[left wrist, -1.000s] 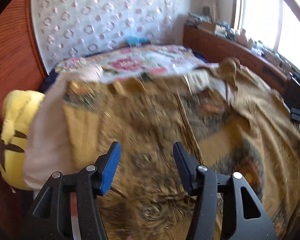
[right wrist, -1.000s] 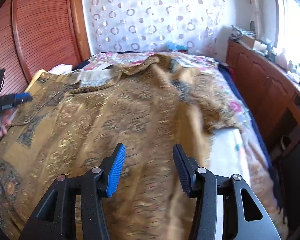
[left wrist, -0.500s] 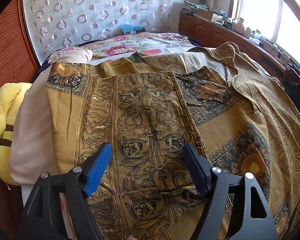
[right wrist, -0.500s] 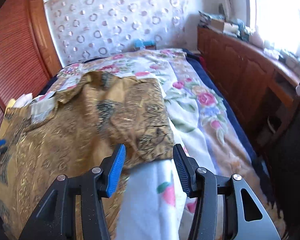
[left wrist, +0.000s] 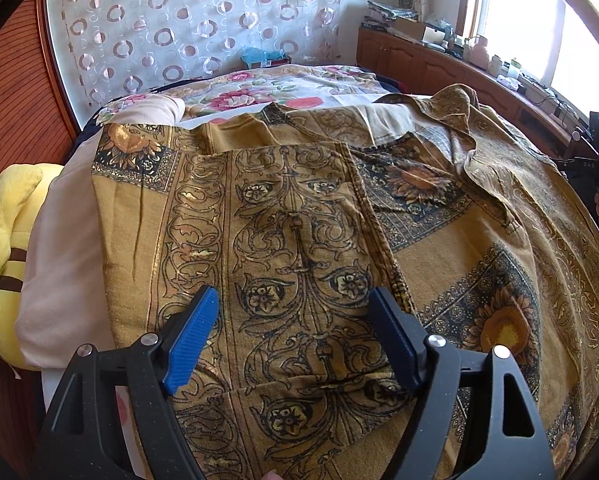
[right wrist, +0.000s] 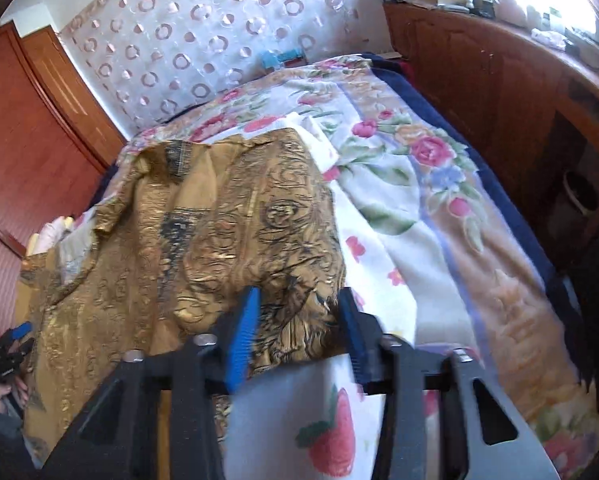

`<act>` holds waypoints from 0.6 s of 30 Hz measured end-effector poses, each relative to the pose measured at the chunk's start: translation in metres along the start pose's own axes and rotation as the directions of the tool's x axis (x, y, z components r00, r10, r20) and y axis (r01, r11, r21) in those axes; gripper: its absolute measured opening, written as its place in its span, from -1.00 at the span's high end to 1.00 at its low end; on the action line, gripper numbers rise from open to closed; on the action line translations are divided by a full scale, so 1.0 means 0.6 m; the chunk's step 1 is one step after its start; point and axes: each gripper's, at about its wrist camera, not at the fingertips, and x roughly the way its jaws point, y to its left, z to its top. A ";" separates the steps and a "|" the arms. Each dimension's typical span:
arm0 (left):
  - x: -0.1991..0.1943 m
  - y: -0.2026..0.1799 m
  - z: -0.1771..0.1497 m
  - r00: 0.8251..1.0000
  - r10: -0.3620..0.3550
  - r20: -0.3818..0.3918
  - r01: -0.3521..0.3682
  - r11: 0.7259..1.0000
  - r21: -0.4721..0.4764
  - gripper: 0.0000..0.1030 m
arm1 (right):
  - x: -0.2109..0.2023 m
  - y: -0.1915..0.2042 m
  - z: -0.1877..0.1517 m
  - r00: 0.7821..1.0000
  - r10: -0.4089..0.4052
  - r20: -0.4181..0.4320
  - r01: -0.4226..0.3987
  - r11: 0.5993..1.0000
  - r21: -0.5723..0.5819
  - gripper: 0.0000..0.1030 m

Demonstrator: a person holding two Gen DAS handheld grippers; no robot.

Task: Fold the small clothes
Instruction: 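Grasp the shirt side edge by the floral bedspread with the right gripper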

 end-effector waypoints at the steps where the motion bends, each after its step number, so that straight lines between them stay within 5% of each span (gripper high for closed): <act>1: 0.000 0.000 0.000 1.000 0.000 0.000 0.000 1.000 0.000 -0.52 | -0.002 0.002 -0.001 1.000 -0.020 0.012 0.020 1.000 -0.012 0.56; 4: 0.000 -0.001 0.000 1.000 0.000 0.000 0.000 1.000 -0.001 -0.53 | -0.017 0.006 -0.004 0.996 -0.074 0.055 0.077 0.995 -0.056 0.86; 11: 0.000 0.001 0.000 1.000 0.000 0.000 0.000 1.000 0.000 -0.53 | -0.106 0.063 -0.034 0.966 -0.113 0.231 0.157 0.971 -0.180 0.89; 18: -0.001 0.000 0.000 1.000 0.000 0.000 0.000 1.000 0.000 -0.54 | -0.098 0.076 -0.081 0.968 -0.186 0.166 0.224 0.942 -0.251 0.89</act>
